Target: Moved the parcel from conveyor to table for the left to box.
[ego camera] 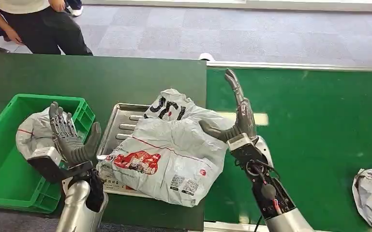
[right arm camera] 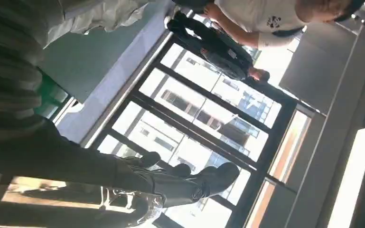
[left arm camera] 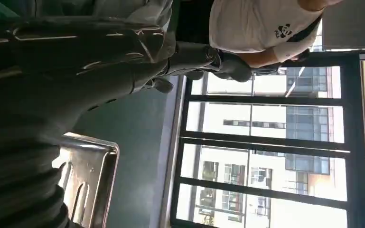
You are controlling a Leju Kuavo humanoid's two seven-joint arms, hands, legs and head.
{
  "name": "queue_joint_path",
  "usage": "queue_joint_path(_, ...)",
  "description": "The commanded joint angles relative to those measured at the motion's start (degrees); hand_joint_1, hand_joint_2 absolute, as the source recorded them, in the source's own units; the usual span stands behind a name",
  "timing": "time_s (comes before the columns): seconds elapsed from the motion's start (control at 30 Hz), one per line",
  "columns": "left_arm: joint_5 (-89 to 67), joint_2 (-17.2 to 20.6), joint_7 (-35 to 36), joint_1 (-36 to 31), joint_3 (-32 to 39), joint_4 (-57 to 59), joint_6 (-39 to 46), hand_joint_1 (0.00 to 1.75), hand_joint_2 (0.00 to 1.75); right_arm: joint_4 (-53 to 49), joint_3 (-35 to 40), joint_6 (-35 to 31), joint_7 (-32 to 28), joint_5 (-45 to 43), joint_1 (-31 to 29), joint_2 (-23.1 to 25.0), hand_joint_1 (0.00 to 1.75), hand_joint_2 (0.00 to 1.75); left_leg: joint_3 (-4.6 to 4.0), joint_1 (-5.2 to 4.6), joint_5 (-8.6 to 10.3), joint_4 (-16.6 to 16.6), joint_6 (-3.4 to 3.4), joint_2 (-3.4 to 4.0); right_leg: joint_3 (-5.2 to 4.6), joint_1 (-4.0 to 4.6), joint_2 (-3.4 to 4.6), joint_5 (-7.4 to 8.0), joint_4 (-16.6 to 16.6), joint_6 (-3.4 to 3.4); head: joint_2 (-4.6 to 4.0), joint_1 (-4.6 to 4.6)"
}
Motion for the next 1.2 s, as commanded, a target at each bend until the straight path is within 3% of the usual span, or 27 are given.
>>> queue_joint_path(0.03, -0.11, 0.74, 0.04, 0.98, 0.07, -0.47, -0.51, 0.0, 1.75, -7.06, -6.0, -0.89, -0.24, -3.62, 5.55, -0.85, 0.0, 1.75, 0.08, -0.03, 0.04, -0.08, 0.12, -0.12, 0.11, 0.01, -0.16, -0.01, -0.07, -0.12, 0.0, 0.02)
queue_joint_path(0.2, -0.3, 1.11, 0.04, 1.15, -0.92, -0.46, -1.65, 0.0, 1.75, -6.7, -13.59, -0.61, 0.41, -8.47, 9.9, 1.69, 0.0, 1.75, 0.07, -0.02, 0.02, -0.07, 0.07, -0.08, 0.1, 0.01, -0.12, -0.02, -0.05, -0.07, 0.0, 0.0)
queue_joint_path(0.57, -0.39, 1.5, 0.04, 1.18, -1.81, -0.39, -2.52, 0.0, 1.75, -7.36, -15.92, -0.84, 1.41, -9.05, 12.22, 2.25, 0.0, 1.75, 0.05, -0.03, 0.01, -0.05, 0.09, -0.02, 0.05, 0.0, -0.06, 0.0, -0.03, -0.1, 0.0, 0.0)
queue_joint_path(0.8, -1.64, 2.05, 0.04, 1.86, -4.54, -1.14, -3.71, 0.0, 1.75, -5.59, -23.51, -0.79, 4.9, -11.05, 19.7, 4.4, 0.0, 1.75, 0.14, -0.02, 0.02, -0.14, 0.11, -0.17, 0.21, 0.02, -0.21, -0.04, -0.14, -0.09, 0.0, 0.0)
queue_joint_path(1.1, -9.01, 8.73, 0.04, -1.99, -17.05, -2.44, -5.36, 0.0, 1.75, -3.02, -24.64, 2.97, 5.7, -8.06, 18.04, 5.81, 0.0, 1.75, -0.02, -0.01, 0.01, -0.04, 0.07, -0.06, 0.0, 0.01, -0.11, -0.01, -0.01, -0.09, 0.0, -0.02)
queue_joint_path(1.2, -13.97, 9.84, 0.04, -3.93, -18.36, 0.11, -7.2, 0.0, 1.75, -2.74, -24.75, 3.78, 5.99, -7.47, 17.93, 5.86, 0.0, 1.75, 0.03, -0.03, 0.07, -0.11, 0.1, -0.12, 0.05, 0.01, -0.16, 0.02, -0.06, -0.12, 0.0, 0.0)
